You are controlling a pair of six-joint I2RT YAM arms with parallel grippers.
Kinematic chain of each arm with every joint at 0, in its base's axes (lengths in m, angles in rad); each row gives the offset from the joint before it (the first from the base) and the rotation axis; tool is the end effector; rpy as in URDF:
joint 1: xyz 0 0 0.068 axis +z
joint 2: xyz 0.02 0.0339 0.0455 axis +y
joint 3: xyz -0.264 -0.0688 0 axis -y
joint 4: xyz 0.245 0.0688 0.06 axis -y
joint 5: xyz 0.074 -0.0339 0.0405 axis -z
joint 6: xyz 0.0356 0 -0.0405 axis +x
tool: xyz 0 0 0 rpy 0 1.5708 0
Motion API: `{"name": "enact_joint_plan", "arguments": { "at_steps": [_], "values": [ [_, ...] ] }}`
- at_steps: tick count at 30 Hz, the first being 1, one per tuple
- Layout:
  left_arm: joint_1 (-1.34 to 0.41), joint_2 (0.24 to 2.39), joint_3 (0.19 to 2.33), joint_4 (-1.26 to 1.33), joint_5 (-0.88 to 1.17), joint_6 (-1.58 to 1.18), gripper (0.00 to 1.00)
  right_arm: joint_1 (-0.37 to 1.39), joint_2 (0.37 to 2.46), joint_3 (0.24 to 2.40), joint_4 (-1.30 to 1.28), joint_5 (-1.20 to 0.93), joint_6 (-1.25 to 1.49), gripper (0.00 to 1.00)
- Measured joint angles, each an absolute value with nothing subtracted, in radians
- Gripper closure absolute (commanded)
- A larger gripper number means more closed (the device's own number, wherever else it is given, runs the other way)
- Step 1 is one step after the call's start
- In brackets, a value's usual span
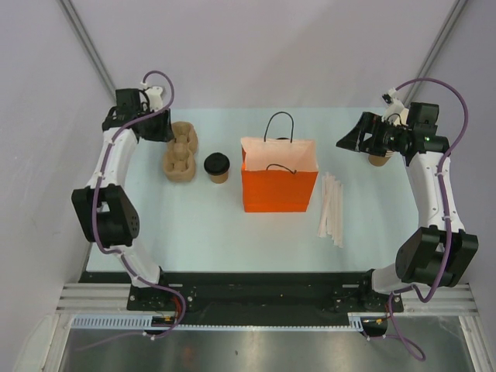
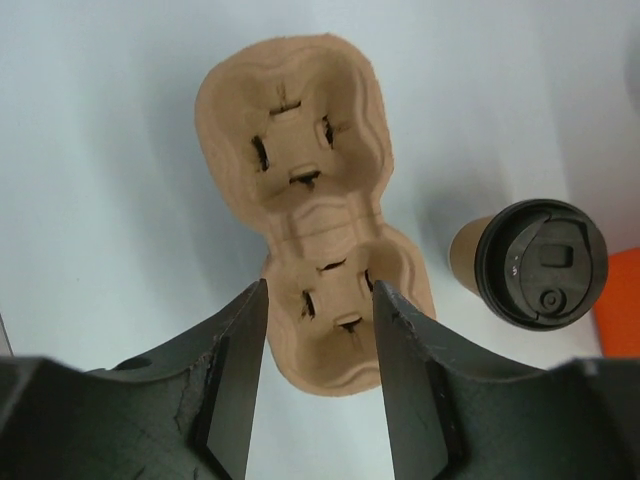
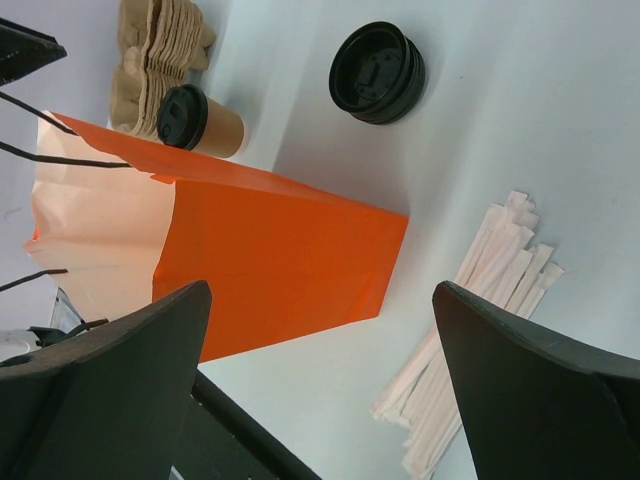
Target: Pack the takeout coffee
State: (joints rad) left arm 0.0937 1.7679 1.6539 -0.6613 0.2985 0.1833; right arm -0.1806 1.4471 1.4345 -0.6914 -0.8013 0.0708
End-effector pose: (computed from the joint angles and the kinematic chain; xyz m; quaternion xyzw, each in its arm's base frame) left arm 0.3983 0.0269 0.3285 0.0984 0.9082 -0.0829 0.3983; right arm 0.3080 -0.0302 0.3685 -0.0577 0.8496 0.3322 0.4055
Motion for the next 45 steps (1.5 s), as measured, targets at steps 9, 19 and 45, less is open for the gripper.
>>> {"name": "enact_joint_plan", "arguments": {
  "at_steps": [9,19,45],
  "values": [
    [-0.007,1.837,1.697,-0.623,0.250,0.162,0.48,-0.181,1.447,1.431,-0.691,-0.801,0.071,0.00],
    [-0.080,1.963,1.731,-0.632,0.157,0.181,0.56,-0.181,1.447,1.428,-0.691,-0.801,0.071,0.00],
    [-0.075,2.027,1.770,-0.640,0.114,0.230,0.92,-0.181,1.447,1.423,-0.691,-0.800,0.069,0.00]
  ]
}}
